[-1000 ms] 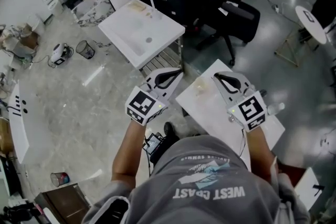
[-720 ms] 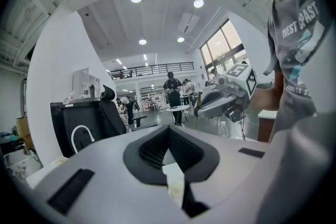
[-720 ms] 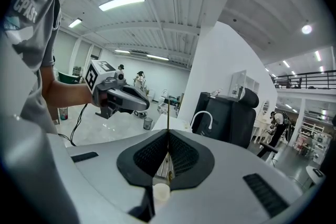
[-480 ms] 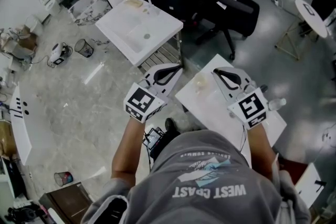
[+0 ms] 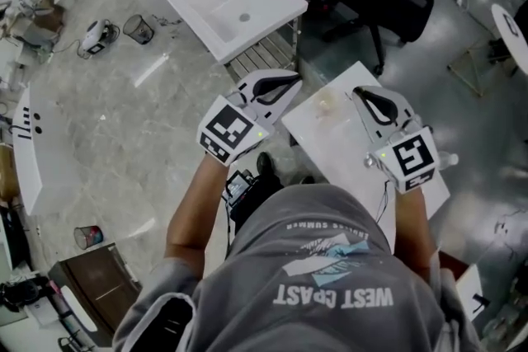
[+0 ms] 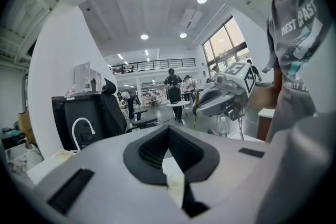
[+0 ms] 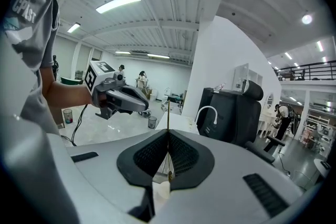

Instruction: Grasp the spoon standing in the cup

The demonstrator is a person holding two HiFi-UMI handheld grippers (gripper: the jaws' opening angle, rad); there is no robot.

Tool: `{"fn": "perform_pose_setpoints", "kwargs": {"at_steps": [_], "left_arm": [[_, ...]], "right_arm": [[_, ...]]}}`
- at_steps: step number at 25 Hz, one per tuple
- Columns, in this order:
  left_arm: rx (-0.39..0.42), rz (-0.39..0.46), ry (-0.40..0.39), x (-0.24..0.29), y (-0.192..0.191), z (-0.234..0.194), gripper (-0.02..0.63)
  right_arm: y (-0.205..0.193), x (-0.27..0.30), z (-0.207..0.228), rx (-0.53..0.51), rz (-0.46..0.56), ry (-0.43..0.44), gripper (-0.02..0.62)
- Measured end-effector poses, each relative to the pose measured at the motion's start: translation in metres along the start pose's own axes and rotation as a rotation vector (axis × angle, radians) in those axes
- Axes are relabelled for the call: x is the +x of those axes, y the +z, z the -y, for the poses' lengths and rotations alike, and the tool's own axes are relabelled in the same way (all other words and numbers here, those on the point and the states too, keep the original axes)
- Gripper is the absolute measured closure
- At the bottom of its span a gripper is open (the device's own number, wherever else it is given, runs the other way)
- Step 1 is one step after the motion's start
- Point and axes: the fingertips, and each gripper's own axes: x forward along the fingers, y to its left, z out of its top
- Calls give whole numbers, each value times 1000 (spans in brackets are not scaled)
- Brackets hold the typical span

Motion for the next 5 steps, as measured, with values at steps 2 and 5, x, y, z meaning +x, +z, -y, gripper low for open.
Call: {"fn": "perform_pose_setpoints", "kwargs": {"at_steps": [2,5], "left_arm": [[-2,-2,6,-1,-4,-3,604],[-4,-5,12,-2,-9,-8,604]], "right_arm": [[-2,5,-1,-1,0,7,563],[-4,12,-1,2,0,9,563]]}}
